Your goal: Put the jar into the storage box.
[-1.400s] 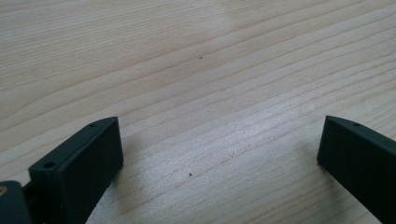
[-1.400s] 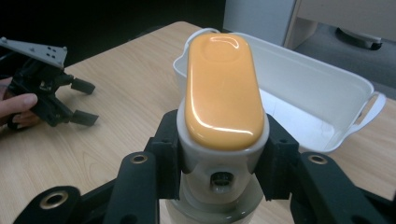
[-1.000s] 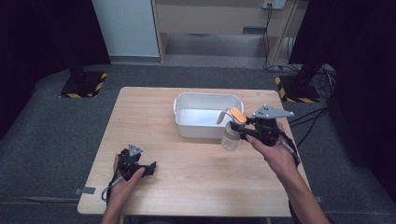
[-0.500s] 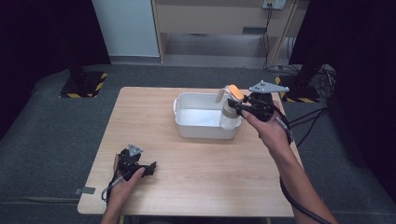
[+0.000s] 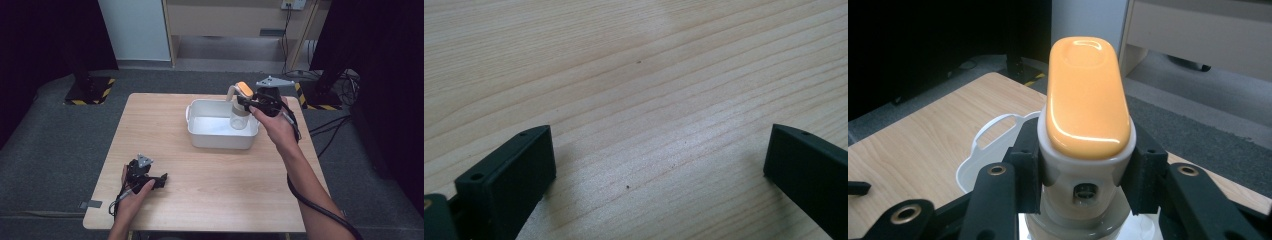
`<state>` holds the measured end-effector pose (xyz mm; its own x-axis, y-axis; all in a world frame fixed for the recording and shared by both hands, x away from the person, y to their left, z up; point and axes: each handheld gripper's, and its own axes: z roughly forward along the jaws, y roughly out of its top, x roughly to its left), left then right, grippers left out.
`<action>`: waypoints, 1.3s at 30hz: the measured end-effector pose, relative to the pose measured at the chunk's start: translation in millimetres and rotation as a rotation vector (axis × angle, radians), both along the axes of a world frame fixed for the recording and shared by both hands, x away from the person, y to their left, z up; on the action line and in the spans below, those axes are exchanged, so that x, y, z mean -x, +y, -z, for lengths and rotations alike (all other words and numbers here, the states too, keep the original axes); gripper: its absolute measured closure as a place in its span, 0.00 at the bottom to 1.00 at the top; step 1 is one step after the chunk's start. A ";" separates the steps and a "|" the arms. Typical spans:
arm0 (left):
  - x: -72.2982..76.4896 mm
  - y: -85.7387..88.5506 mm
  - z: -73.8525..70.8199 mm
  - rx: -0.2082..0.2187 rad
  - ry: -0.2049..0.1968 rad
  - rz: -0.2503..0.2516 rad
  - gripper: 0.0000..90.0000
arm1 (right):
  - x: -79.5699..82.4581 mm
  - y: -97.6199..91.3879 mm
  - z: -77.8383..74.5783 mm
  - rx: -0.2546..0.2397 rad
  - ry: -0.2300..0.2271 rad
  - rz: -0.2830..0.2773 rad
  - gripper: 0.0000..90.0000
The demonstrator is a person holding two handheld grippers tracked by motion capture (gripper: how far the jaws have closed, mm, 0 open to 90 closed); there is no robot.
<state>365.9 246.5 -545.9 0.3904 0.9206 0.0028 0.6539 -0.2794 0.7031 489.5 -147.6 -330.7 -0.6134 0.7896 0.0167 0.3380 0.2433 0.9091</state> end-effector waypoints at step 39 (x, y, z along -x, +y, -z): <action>-0.1 0.0 0.0 0.000 0.000 0.001 0.00 | -48.7 36.1 79.9 0.017 0.092 -0.046 0.64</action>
